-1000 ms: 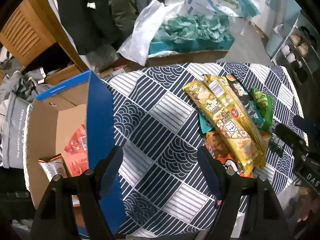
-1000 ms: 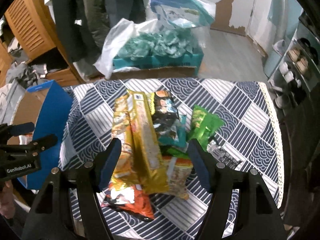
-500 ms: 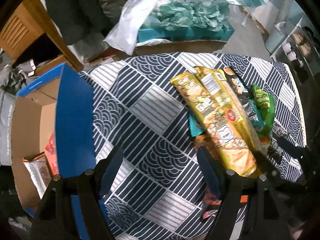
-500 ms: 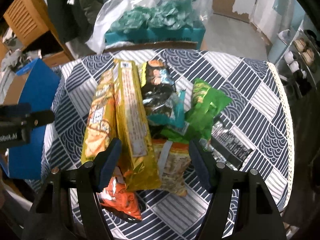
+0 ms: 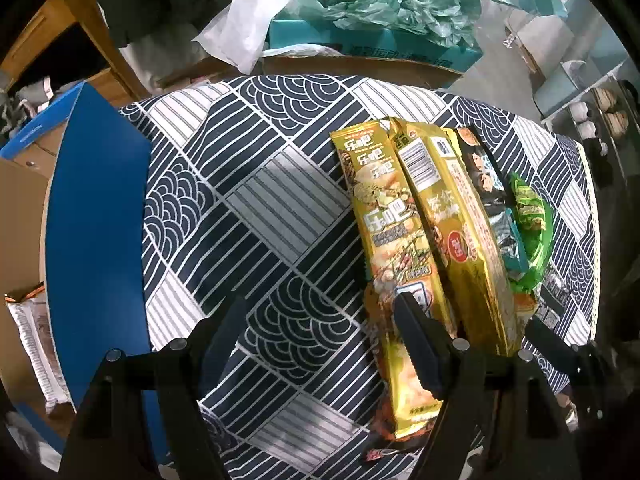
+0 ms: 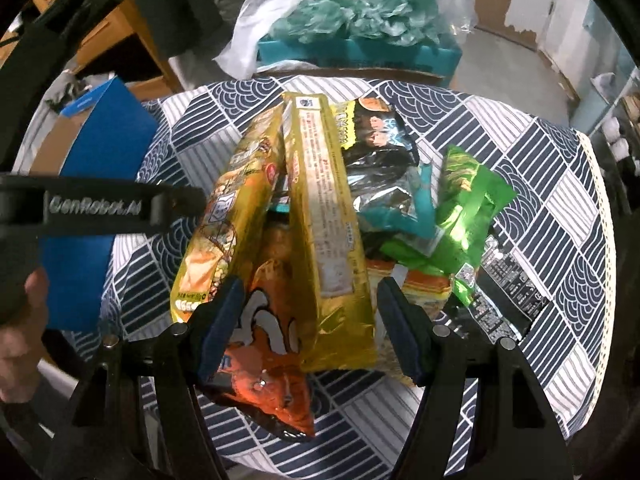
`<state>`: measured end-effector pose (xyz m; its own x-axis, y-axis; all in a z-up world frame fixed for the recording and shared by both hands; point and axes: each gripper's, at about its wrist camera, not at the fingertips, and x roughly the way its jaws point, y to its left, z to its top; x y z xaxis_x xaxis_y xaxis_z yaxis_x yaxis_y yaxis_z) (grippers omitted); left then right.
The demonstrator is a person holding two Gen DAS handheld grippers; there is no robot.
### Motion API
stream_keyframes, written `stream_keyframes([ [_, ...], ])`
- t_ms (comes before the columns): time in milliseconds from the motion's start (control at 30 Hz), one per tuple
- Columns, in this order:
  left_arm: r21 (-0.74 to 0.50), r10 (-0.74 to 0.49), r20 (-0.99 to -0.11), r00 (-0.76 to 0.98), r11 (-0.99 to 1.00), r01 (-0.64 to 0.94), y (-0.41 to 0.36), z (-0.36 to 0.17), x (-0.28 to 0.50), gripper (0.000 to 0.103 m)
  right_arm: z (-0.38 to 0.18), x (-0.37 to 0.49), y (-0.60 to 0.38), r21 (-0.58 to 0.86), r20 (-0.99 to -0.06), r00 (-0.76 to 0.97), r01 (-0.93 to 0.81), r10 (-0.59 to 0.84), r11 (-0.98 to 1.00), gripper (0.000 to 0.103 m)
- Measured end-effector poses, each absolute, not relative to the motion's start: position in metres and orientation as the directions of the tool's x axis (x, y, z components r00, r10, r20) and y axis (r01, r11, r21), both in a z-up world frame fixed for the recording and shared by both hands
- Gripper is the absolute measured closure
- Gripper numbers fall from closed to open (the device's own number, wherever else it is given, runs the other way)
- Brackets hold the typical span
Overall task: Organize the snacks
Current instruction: 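Grasp the yellow biscuit stick packet with the left tool while the right tool grasps the green packet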
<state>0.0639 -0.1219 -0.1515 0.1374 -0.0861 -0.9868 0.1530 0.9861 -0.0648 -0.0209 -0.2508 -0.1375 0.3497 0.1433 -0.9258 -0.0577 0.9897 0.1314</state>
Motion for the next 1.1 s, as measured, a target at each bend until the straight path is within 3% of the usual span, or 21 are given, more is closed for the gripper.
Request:
stream_keyframes([
  [367,-0.061,-0.082,-0.989,0.122,0.984,0.166,-0.142,-0.157,0.074,0.023,-0.114,-0.015,-0.312,0.116,-0.906,0.418,0.091,0.068,0.989,0.031],
  [700,-0.099,-0.114,-0.988,0.100,0.985,0.144,-0.144,-0.164,0.086,0.023,-0.154,0.013,-0.367,0.171,-0.924,0.377,0.254,0.066,0.952,0.028],
  [1100,-0.151,-0.163,-0.985,0.054,0.974,0.170,-0.159,-0.174,0.092,0.021,-0.179,0.041,-0.368,0.139,-0.945,0.322,0.267,0.048,0.954,0.028],
])
